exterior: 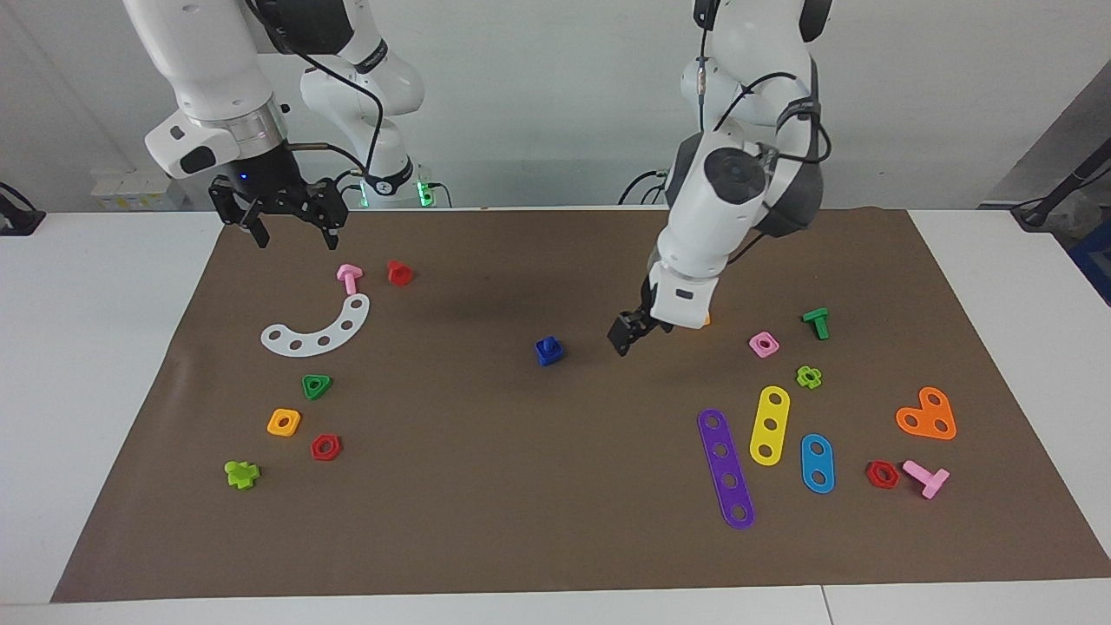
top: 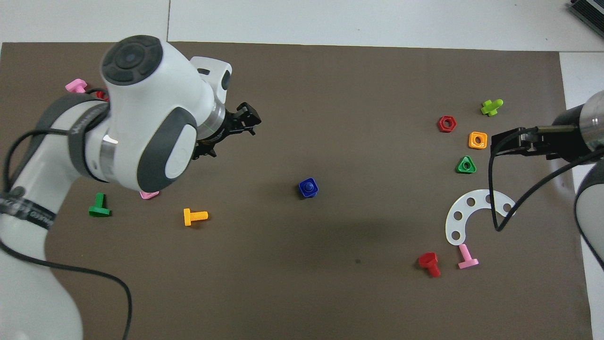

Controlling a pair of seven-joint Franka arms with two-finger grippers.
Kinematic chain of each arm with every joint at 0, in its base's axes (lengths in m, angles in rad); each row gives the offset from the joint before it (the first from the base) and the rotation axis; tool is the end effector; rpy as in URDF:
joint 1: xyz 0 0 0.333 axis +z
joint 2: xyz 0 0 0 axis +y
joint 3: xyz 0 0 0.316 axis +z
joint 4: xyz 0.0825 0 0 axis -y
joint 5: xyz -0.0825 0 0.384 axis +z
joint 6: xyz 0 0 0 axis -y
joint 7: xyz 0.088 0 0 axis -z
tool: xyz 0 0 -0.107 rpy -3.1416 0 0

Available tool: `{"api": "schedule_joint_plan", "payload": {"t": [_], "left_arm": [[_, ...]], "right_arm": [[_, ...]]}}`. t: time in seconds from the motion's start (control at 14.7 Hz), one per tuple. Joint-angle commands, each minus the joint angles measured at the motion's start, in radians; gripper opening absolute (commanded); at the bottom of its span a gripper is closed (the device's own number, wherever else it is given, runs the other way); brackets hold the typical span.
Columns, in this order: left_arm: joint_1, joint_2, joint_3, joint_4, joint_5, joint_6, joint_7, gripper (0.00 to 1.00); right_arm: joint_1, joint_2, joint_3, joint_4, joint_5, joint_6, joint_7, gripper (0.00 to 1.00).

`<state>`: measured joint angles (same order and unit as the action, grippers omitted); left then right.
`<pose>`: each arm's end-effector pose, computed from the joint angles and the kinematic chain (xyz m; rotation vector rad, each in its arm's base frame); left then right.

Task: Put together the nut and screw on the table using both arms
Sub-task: 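Open the left gripper and withdraw it toward the mat edge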

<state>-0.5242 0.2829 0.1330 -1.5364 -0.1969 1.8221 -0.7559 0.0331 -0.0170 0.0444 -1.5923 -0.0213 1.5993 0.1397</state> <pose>0.5895 -0.2706 0.4945 2.9447 0.6090 -0.1186 0.5505 0.0407 0.6263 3.1205 -0.0965 0.0409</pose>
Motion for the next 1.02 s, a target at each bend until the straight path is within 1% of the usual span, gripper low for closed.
{"api": "schedule_joint_plan", "payload": {"t": [0.0, 0.14, 0.2, 0.27, 0.41, 0.48, 0.68, 0.81, 0.95], "left_arm": [[0.091, -0.099, -0.010, -0.028, 0.016, -0.151, 0.198, 1.00], [0.160, -0.157, -0.009, -0.047, 0.022, -0.239, 0.369, 1.00], [0.200, -0.200, -0.009, -0.076, 0.022, -0.254, 0.439, 1.00], [0.234, -0.246, -0.004, -0.115, 0.025, -0.256, 0.508, 1.00], [0.289, -0.341, -0.004, -0.212, 0.097, -0.256, 0.649, 1.00], [0.305, -0.372, -0.004, -0.249, 0.126, -0.253, 0.693, 1.00], [0.314, -0.392, -0.006, -0.268, 0.259, -0.242, 0.695, 1.00], [0.317, -0.395, -0.004, -0.252, 0.280, -0.221, 0.687, 1.00], [0.334, -0.390, 0.000, -0.225, 0.274, -0.166, 0.699, 1.00]], "right_arm": [[-0.012, -0.006, 0.005, 0.017, 0.007, -0.045, -0.019, 1.00], [-0.010, -0.008, 0.003, 0.015, 0.011, -0.059, -0.025, 1.00], [-0.007, -0.012, 0.003, 0.009, 0.009, -0.058, -0.025, 1.00], [-0.007, -0.014, 0.003, 0.003, 0.009, -0.058, -0.023, 1.00], [-0.010, -0.017, 0.003, 0.002, 0.011, -0.053, -0.025, 1.00], [-0.010, -0.018, 0.003, -0.001, 0.011, -0.053, -0.023, 1.00], [-0.006, -0.020, 0.003, -0.003, 0.009, -0.055, -0.023, 1.00], [-0.004, -0.027, 0.003, -0.014, 0.009, -0.055, -0.019, 1.00], [-0.002, -0.027, 0.003, -0.014, 0.009, -0.048, -0.022, 1.00]]}}
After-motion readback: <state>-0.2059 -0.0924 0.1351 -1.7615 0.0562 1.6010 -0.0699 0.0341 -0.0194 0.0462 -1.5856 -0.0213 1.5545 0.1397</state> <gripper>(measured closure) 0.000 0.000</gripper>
